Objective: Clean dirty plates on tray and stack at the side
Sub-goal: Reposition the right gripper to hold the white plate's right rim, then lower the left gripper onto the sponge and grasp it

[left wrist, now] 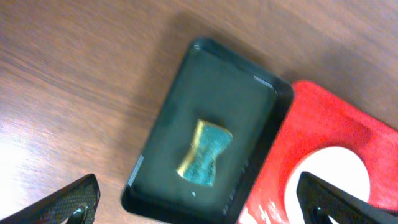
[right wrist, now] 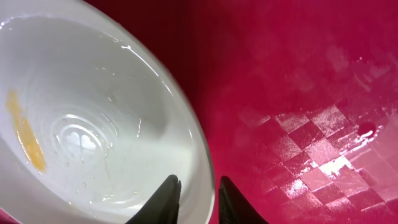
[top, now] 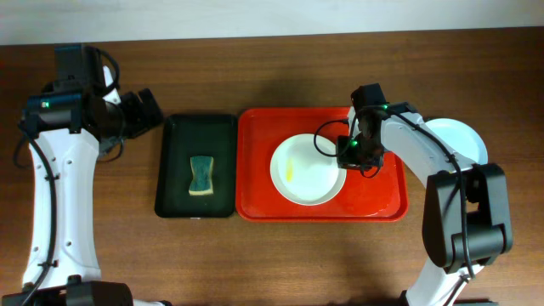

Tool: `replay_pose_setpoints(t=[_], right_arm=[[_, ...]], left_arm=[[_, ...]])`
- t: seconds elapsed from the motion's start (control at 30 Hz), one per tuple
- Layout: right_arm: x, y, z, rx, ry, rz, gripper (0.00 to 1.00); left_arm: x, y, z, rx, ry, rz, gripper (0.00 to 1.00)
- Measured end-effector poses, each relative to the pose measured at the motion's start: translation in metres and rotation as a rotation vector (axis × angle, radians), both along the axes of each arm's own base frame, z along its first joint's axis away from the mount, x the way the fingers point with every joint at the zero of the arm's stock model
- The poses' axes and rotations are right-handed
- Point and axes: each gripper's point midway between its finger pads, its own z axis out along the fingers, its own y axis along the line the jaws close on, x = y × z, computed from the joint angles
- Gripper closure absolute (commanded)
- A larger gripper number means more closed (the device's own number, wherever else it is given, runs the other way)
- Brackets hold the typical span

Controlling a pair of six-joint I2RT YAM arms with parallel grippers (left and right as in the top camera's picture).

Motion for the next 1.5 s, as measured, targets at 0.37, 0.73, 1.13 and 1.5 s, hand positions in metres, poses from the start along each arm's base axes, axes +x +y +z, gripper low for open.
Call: replay_pose_setpoints(t=[0.37,0.73,1.13,1.5], right_arm=[[-0.002,0.000,0.000,-0.001,0.009,-0.001,0.75],[-0.003,-0.001,0.000,-0.002,0.011,0.000,0.75],[-0.004,-0.001,0.000,-0.002,0.015,0.000,0.75],[-0.004,-0.001,0.000,-0.003,0.015,0.000,0.71]], left_arm=[[-0.026,-0.084,-0.062,-0.046,0.126,-0.311,0.01],[-0.015,-0.106,-0.091,0.055,0.144,-0.384,0.62],[-0.021,-0.095,-0.170,0.097,0.391,-0.359,0.73],[-0.021,-0.089,-0.193,0.128,0.446,-0.338,0.66]])
